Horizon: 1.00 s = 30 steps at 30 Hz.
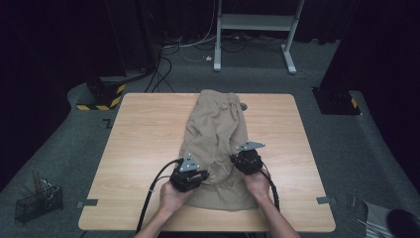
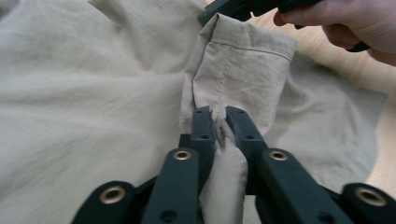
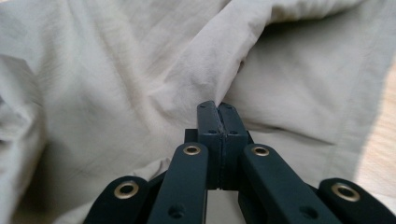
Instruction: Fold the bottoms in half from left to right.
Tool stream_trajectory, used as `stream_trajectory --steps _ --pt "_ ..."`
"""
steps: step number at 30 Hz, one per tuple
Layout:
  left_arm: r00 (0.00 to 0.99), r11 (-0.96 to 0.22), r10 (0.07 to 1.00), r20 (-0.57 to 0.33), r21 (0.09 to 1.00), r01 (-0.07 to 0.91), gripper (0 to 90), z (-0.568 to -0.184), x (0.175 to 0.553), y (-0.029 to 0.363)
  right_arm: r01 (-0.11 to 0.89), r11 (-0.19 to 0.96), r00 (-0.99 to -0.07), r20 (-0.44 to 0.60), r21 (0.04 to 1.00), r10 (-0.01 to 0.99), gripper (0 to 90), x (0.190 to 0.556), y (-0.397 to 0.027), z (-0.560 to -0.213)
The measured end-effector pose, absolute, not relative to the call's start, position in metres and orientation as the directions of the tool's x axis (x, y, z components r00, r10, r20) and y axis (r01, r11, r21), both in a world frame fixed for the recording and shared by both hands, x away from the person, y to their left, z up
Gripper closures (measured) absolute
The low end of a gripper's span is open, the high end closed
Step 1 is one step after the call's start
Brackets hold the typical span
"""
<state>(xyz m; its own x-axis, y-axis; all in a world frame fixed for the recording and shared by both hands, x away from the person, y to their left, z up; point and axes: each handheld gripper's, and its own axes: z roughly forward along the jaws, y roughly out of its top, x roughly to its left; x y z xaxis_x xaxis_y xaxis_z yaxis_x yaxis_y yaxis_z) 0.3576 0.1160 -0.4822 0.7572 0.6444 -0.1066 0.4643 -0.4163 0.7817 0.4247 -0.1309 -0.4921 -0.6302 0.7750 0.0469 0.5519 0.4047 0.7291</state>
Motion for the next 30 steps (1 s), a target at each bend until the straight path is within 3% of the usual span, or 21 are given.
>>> stream_trajectory --steps 12,16,20,24,30 --pt "0.715 -0.346 0.682 -0.156 0.792 0.503 54.0 -0.471 0.355 0.141 0.568 0.384 -0.566 0.006 0.728 0.824 89.3 0.434 -0.16 -0.483" --pt "0.687 -0.34 0.714 -0.135 0.791 0.509 50.8 -0.472 0.354 0.149 0.596 0.391 -0.54 -0.011 0.702 0.842 87.6 0.439 -0.163 -0.494" --pt "0.637 -0.281 0.747 -0.19 0.778 0.562 49.6 -0.484 0.361 0.162 0.601 0.373 -0.539 0.014 0.707 0.842 74.1 0.431 -0.166 -0.495" --pt "0.603 -0.304 0.782 -0.157 0.749 0.589 48.6 -0.497 0.365 0.164 0.588 0.384 -0.552 0.006 0.712 0.834 64.1 0.409 -0.17 -0.498" --pt "0.578 -0.298 0.802 -0.153 0.736 0.608 46.5 -0.515 0.379 0.158 0.605 0.396 -0.533 -0.018 0.691 0.846 66.3 0.403 -0.172 -0.516"
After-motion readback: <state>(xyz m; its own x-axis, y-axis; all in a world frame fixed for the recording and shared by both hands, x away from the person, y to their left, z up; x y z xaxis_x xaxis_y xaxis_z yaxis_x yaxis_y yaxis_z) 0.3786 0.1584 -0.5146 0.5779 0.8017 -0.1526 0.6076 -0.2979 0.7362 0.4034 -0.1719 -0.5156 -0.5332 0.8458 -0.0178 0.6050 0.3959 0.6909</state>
